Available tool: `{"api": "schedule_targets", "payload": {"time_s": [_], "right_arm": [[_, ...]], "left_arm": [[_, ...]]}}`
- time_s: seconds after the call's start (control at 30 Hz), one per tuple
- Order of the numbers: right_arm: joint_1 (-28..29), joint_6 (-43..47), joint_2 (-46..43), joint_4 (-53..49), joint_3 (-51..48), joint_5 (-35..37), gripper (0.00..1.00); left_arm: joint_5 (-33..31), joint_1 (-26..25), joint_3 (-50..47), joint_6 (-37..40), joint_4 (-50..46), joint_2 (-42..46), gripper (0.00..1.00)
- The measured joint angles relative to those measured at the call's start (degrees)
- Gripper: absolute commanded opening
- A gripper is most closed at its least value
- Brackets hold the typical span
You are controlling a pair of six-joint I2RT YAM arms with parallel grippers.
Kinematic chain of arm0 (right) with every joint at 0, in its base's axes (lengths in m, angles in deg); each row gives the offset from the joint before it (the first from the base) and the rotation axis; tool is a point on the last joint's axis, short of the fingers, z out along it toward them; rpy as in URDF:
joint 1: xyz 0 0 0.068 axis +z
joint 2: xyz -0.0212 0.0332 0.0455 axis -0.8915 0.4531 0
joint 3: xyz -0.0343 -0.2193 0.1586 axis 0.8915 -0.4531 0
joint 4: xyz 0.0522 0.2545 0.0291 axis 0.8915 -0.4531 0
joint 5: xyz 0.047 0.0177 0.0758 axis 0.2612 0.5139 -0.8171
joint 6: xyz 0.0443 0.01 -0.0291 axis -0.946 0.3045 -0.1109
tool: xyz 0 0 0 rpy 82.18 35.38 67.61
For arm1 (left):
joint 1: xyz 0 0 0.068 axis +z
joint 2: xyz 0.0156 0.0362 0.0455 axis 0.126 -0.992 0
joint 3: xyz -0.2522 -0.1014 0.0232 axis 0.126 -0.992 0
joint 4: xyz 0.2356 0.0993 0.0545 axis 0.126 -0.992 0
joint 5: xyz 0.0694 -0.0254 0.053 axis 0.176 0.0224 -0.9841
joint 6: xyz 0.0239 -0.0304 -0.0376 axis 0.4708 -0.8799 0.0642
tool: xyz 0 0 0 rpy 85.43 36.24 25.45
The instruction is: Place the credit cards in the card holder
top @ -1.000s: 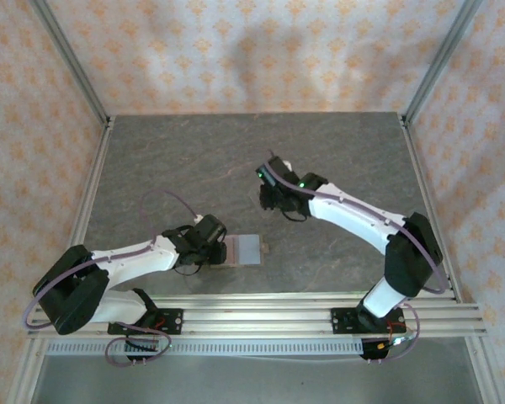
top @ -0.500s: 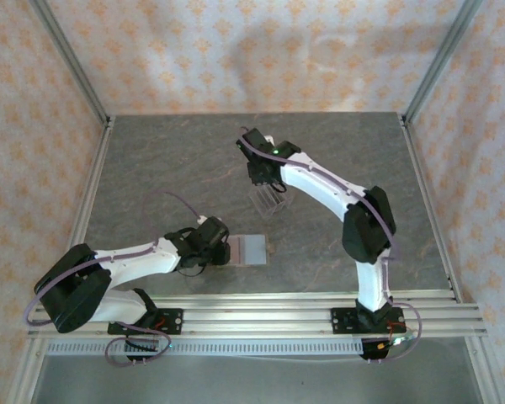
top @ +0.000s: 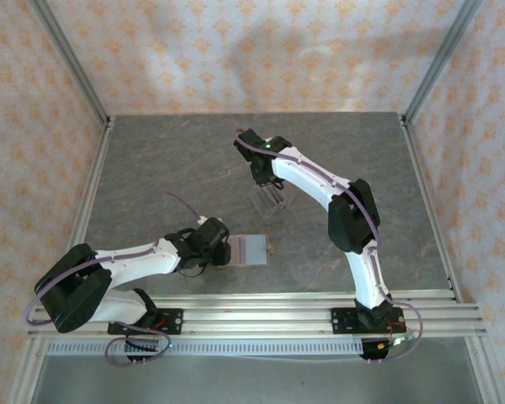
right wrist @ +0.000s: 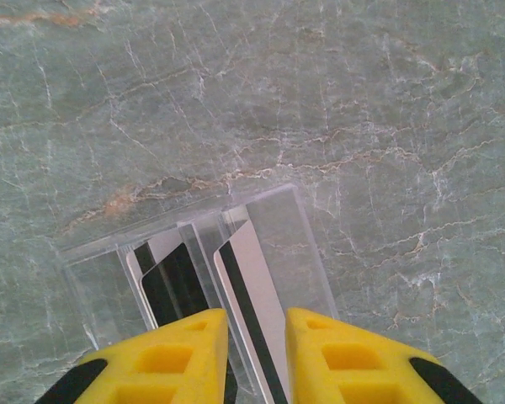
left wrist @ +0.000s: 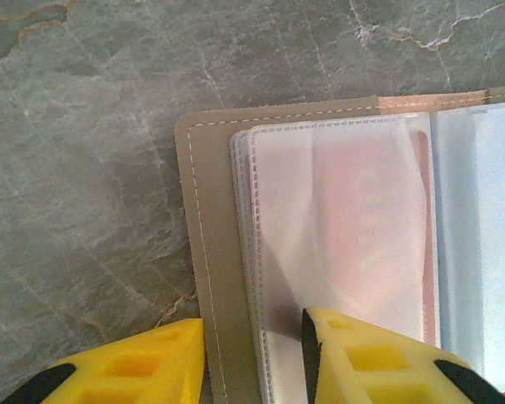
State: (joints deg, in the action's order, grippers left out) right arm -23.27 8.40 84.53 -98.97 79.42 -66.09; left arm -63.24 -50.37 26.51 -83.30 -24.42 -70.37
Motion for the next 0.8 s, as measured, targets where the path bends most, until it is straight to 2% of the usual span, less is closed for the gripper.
{"api": "schedule_targets", "payload": {"time_s": [0.63,0.8], "right_arm": [[-1.2,0.6,0.9,0.5,-2.4,-2.8,0.20],[-1.3,0.7,0.9,1.0,-2.9,-3.6,0.26]], "left_arm": [[-0.1,0.0,0.0,0.0,0.0,0.0,0.35],[-0.2,0.0,0.0,0.0,0.0,0.0,0.35]]}}
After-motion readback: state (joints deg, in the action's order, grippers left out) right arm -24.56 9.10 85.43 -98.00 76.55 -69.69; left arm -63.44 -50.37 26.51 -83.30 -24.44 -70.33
